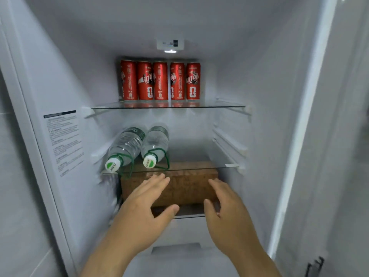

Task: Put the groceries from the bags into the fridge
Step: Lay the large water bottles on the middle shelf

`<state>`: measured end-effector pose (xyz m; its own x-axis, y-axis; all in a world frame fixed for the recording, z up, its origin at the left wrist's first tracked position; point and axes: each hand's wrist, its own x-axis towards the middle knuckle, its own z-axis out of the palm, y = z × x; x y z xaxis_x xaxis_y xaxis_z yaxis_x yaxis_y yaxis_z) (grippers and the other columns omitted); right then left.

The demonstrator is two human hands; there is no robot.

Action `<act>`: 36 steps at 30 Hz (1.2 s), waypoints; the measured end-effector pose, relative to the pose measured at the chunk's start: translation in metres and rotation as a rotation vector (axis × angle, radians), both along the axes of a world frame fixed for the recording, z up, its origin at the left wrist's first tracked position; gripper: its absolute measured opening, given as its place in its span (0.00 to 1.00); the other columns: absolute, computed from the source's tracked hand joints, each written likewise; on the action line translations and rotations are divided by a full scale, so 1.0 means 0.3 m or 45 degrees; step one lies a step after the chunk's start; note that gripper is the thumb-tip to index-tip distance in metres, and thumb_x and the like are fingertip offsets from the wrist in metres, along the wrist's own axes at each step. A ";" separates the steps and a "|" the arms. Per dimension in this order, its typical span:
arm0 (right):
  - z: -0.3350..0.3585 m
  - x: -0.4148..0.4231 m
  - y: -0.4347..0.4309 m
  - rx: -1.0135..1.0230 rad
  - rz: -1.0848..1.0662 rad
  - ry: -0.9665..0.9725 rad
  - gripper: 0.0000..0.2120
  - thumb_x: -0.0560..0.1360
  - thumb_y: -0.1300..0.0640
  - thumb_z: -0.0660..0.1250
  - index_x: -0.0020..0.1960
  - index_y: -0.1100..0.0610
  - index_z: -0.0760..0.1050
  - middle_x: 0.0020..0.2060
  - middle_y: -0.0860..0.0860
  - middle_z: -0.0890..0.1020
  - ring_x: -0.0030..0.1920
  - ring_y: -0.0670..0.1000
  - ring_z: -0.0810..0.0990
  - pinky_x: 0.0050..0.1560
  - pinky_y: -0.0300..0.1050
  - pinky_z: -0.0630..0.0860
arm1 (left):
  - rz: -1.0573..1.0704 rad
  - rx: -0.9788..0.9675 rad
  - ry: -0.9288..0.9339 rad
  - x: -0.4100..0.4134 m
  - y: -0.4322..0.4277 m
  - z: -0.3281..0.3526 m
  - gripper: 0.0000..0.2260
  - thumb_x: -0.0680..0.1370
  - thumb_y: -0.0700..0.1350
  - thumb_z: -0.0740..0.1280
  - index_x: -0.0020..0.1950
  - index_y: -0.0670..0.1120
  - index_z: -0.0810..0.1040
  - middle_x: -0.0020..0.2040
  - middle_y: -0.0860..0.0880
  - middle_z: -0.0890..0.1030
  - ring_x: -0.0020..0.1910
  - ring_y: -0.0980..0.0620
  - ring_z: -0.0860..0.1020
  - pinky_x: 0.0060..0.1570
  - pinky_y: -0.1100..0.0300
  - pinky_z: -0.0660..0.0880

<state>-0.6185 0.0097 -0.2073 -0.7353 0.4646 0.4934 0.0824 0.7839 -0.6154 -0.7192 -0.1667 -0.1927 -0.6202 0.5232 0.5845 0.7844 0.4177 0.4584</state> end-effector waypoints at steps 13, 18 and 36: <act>-0.080 0.399 -0.167 -0.006 0.241 -0.234 0.28 0.78 0.39 0.56 0.76 0.37 0.55 0.74 0.31 0.57 0.72 0.32 0.54 0.71 0.30 0.54 | -0.316 -0.119 -0.219 0.244 -0.022 -0.119 0.24 0.67 0.68 0.63 0.63 0.72 0.67 0.66 0.77 0.63 0.70 0.73 0.58 0.68 0.71 0.58; -0.057 0.614 -0.169 0.043 0.021 -0.130 0.23 0.70 0.35 0.54 0.64 0.22 0.54 0.67 0.23 0.61 0.69 0.29 0.60 0.66 0.27 0.62 | -0.558 0.048 -0.201 0.344 0.032 -0.055 0.26 0.65 0.65 0.63 0.63 0.70 0.72 0.64 0.77 0.67 0.65 0.74 0.65 0.58 0.79 0.62; -0.048 1.426 -0.301 0.239 -1.304 -0.223 0.23 0.75 0.47 0.60 0.67 0.52 0.74 0.62 0.44 0.78 0.63 0.41 0.72 0.64 0.27 0.64 | -1.471 0.011 0.047 0.900 0.361 -0.069 0.28 0.70 0.61 0.64 0.68 0.54 0.74 0.68 0.62 0.70 0.70 0.61 0.67 0.69 0.73 0.55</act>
